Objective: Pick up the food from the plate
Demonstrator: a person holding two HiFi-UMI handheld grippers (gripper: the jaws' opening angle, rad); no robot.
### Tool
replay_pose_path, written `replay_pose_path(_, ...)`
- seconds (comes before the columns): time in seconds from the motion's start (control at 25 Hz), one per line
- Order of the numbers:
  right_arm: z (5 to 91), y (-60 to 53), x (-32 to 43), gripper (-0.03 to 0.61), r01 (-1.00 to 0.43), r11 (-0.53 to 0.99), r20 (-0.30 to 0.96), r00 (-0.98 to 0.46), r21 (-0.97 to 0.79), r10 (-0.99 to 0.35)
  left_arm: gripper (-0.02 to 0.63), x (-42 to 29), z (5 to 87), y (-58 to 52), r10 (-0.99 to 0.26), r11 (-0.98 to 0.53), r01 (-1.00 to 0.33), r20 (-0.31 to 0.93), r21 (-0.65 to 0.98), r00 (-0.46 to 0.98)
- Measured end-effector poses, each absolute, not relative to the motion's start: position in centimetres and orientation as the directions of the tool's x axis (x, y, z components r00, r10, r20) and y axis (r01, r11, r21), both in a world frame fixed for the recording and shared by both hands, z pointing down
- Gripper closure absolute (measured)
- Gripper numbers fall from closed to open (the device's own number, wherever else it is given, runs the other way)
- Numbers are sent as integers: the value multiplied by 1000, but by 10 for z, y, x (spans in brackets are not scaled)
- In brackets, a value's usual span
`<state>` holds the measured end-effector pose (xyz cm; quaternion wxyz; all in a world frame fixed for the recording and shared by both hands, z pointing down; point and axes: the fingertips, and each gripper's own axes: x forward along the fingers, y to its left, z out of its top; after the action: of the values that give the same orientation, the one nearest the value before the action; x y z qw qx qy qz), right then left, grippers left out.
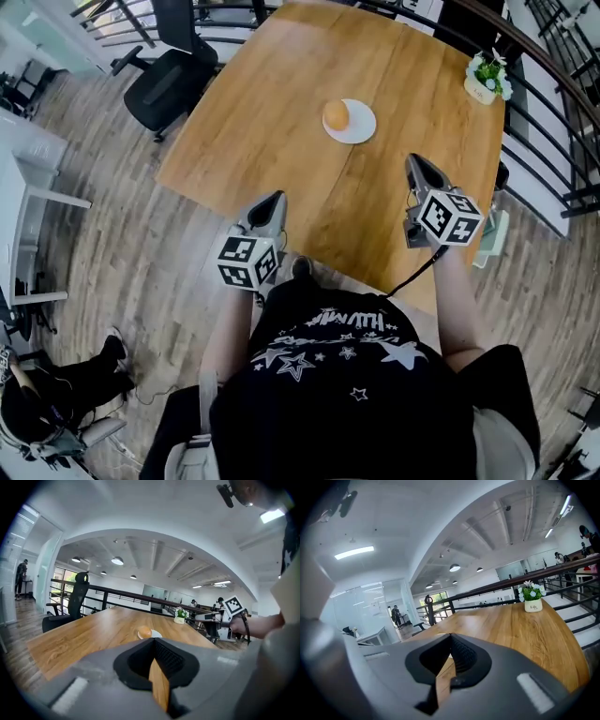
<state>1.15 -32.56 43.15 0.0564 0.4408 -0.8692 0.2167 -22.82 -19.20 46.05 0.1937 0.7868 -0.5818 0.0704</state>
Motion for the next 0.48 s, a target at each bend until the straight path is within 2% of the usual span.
replay_pose_path(0.48,430,-360,-25,578,-837,472,302,-543,-279,-784,612,-256,451,-263,-849,-382,-902,309,201,428)
